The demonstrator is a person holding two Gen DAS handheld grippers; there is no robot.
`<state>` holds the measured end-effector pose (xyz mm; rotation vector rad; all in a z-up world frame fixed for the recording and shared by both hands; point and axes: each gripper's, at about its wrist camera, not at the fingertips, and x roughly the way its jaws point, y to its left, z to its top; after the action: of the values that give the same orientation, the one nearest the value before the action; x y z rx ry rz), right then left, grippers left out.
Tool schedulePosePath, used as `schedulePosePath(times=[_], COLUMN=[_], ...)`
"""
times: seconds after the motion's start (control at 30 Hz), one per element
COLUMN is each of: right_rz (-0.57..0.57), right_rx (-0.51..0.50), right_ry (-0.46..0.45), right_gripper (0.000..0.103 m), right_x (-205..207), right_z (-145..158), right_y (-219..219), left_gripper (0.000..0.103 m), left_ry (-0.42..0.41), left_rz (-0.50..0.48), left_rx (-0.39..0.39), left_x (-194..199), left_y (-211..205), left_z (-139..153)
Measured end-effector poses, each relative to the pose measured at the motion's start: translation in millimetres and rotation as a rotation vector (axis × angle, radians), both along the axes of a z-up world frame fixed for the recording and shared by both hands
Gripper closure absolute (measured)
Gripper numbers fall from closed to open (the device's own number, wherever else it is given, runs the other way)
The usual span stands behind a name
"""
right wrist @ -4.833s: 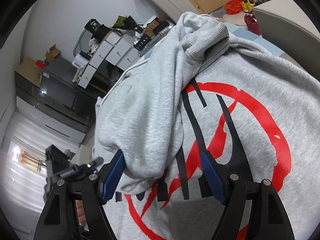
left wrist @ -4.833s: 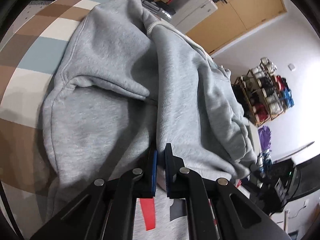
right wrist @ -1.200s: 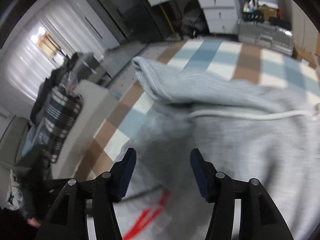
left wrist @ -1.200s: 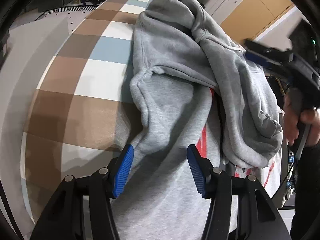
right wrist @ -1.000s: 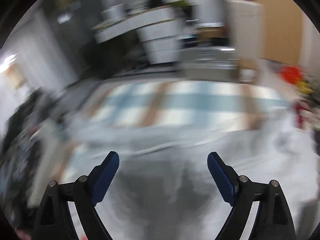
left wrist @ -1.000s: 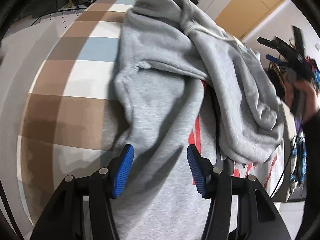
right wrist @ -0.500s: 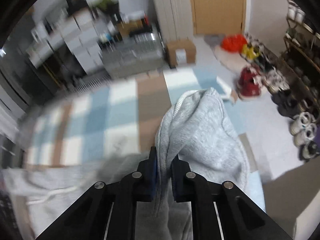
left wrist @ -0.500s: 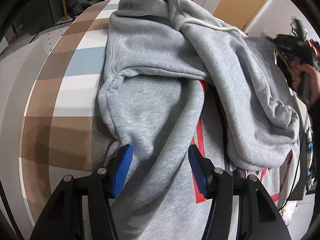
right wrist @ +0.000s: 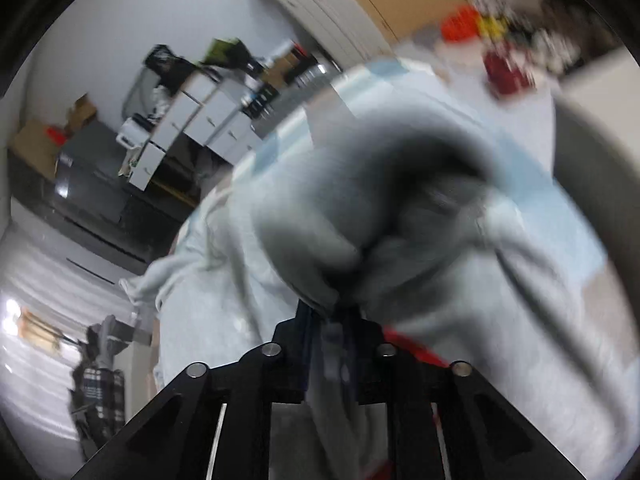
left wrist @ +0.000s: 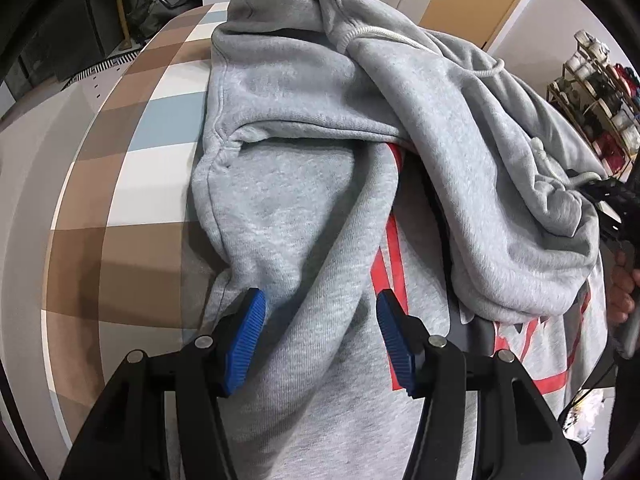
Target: Fold large clothes
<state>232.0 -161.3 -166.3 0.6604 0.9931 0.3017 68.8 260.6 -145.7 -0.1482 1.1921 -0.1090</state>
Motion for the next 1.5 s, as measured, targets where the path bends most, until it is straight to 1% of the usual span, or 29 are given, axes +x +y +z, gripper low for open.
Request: schedulePosePath(times=[0.03, 0.07, 0.1, 0.13, 0.23, 0.33, 0.37, 0.4, 0.47, 0.53, 0.57, 0.63, 0.67, 0.7, 0.73, 0.77, 0.8, 0.83, 0.87, 0.93, 1.0, 1.07, 1.13, 1.17, 1.2, 1.3, 1.37, 1.43, 1.5], right_rz=[-0.003, -0.007, -0.006, -0.001, 0.03, 0.046, 0.054, 0.053, 0.057, 0.057, 0.064, 0.099, 0.104, 0.119, 0.156, 0.167, 0.179, 0.182, 0.171, 0.175, 0.165, 0.127, 0.101, 0.099, 0.099, 0.116, 0.144, 0.168, 0.194], right_rx=[0.016, 0.017, 0.002, -0.021, -0.122, -0.222, -0.25, -0.276, -0.341, -0.392, -0.427, -0.553, -0.623, -0.666, -0.689, -0.687, -0.671, -0.642, -0.627, -0.598, -0.505, -0.436, -0.365, -0.333, -0.308, -0.223, -0.155, -0.091, -0.066], right_ry=[0.026, 0.039, 0.046, 0.047, 0.014, -0.085, -0.133, -0.194, -0.269, -0.334, -0.341, -0.283, -0.23, -0.161, -0.063, -0.019, 0.021, 0.008, -0.029, -0.04, -0.027, -0.028, -0.072, -0.105, -0.133, -0.256, -0.335, -0.404, -0.48], right_gripper=[0.069, 0.052, 0.039, 0.037, 0.037, 0.034, 0.032, 0.027, 0.017, 0.017, 0.018, 0.018, 0.02, 0.022, 0.028, 0.037, 0.036, 0.036, 0.035, 0.035, 0.035, 0.035, 0.034, 0.026, 0.015, 0.002, 0.0, 0.0, 0.0], right_x=[-3.2, -8.9, -15.4, -21.3, -35.1, -42.3, -37.0, -28.7, -15.6, 7.9, 21.7, 48.0, 60.2, 70.2, 79.8, 82.3, 83.2, 80.6, 76.5, 74.1, 70.9, 55.1, 28.9, 10.4, -5.9, -76.7, -124.8, -163.4, -200.2], right_z=[1.5, 6.0, 11.0, 14.6, 36.2, 75.4, 90.1, 107.1, 131.1, 145.7, 146.2, 128.8, 110.2, 86.8, 54.4, 35.8, 15.5, 8.5, 7.3, 5.6, 8.9, 20.8, 44.2, 55.5, 67.4, 88.0, 92.7, 90.9, 85.7], right_y=[-3.9, -6.7, -9.2, -9.8, -9.1, -2.6, 1.8, 6.7, 20.1, 35.7, 45.0, 66.6, 71.2, 74.6, 76.6, 74.3, 73.5, 72.1, 69.8, 64.3, 51.8, 39.8, 33.4, 32.8, 35.5, 43.5, 53.9, 63.8, 76.5], left_gripper=[0.051, 0.051, 0.051, 0.051, 0.051, 0.051, 0.051, 0.051, 0.051, 0.051, 0.051, 0.051, 0.051, 0.051, 0.051, 0.051, 0.051, 0.051, 0.051, 0.051, 0.051, 0.051, 0.051, 0.051, 0.051, 0.051, 0.051, 0.051, 0.051], left_ry=[0.0, 0.0, 0.001, 0.003, 0.01, 0.013, 0.012, 0.01, 0.005, 0.001, 0.0, -0.001, 0.001, 0.002, 0.003, 0.005, 0.006, 0.006, 0.006, 0.005, -0.004, -0.028, -0.058, -0.08, -0.1, -0.147, -0.157, -0.152, -0.108], left_rz=[-0.004, -0.009, -0.013, -0.015, -0.013, -0.01, -0.009, -0.01, -0.017, -0.021, -0.024, -0.025, -0.026, -0.026, -0.027, -0.03, -0.031, -0.033, -0.034, -0.036, -0.041, -0.049, -0.062, -0.07, -0.078, -0.073, -0.063, -0.038, -0.009], left_rx=[0.004, 0.01, 0.012, 0.01, -0.006, -0.011, -0.009, -0.004, 0.009, 0.018, 0.021, 0.025, 0.023, 0.02, 0.017, 0.016, 0.015, 0.015, 0.014, 0.006, -0.005, -0.019, -0.03, -0.031, -0.024, 0.013, 0.025, 0.007, 0.012], left_x=[-1.0, -1.3, -2.2, -2.8, -3.8, -3.6, -3.5, -3.7, -5.5, -5.5, -5.2, -4.2, -3.9, -3.6, -2.5, -2.1, -1.4, -0.9, -0.3, 0.0, 0.3, -1.1, -4.8, -7.2, -9.9, -19.2, -31.6, -47.7, -66.2], left_y=[0.8, -0.3, -1.1, -1.7, -0.8, -0.7, -1.1, -1.5, -2.8, -3.4, -3.8, -4.4, -4.0, -3.0, -2.0, -1.9, -1.5, -0.8, -0.5, 1.5, 2.8, 5.0, 6.6, 7.1, 7.3, 9.2, 14.3, 23.4, 35.7], left_z=[0.6, 0.3, 0.7, 0.9, 2.3, 3.2, 3.2, 3.3, 4.2, 3.9, 4.3, 3.5, 3.5, 4.0, 4.7, 4.6, 5.1, 5.5, 5.8, 7.6, 10.5, 16.3, 24.6, 29.2, 33.3, 42.6, 45.4, 42.6, 34.0])
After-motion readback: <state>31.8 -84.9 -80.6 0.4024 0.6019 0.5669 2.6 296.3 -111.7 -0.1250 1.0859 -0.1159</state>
